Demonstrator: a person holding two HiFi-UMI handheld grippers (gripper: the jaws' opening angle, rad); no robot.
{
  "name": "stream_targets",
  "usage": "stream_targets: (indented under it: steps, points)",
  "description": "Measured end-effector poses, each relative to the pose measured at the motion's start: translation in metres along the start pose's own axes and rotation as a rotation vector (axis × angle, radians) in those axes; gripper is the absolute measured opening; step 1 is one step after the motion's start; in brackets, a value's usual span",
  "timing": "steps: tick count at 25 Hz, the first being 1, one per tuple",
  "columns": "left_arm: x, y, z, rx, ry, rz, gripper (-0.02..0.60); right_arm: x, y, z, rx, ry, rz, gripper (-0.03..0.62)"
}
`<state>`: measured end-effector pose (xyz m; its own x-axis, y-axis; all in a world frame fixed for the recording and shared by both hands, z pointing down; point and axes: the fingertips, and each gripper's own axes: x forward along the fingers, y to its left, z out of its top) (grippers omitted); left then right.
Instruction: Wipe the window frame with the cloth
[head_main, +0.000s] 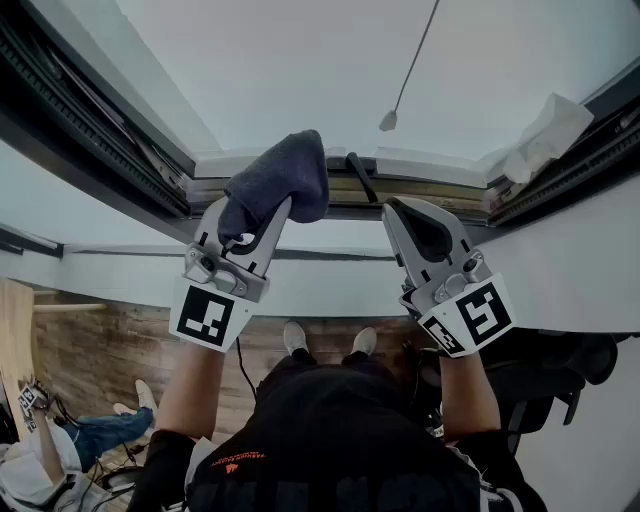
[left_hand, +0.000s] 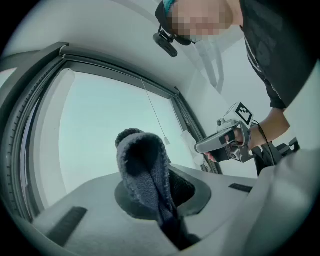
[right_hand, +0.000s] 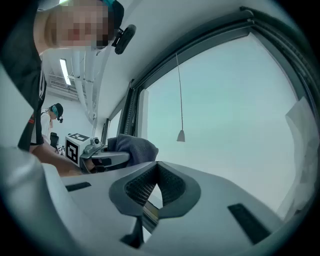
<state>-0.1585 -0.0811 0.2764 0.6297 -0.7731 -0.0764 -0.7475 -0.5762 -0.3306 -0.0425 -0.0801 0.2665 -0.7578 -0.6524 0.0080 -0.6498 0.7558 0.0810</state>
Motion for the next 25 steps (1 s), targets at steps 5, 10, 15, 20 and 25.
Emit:
stream_targets:
  steps: [5, 10, 15, 20, 25]
  points:
    - [0.008, 0.001, 0.001, 0.0, -0.003, 0.011, 0.043, 0.0, -0.007, 0.001, -0.001, -0.01, 0.006, 0.003]
    - [0.011, 0.01, -0.009, 0.003, 0.019, 0.041, 0.043, 0.005, -0.012, -0.004, 0.021, -0.01, 0.001, 0.005]
    - [0.01, 0.044, -0.014, 0.012, 0.047, 0.124, 0.043, 0.018, -0.009, -0.01, 0.045, -0.002, 0.027, 0.005]
    - [0.0, 0.1, -0.016, 0.006, 0.049, 0.257, 0.043, 0.028, -0.004, -0.019, 0.076, 0.018, 0.054, 0.005]
    - [-0.023, 0.163, -0.006, 0.061, 0.062, 0.426, 0.043, 0.04, 0.004, -0.023, 0.085, 0.032, 0.082, 0.005]
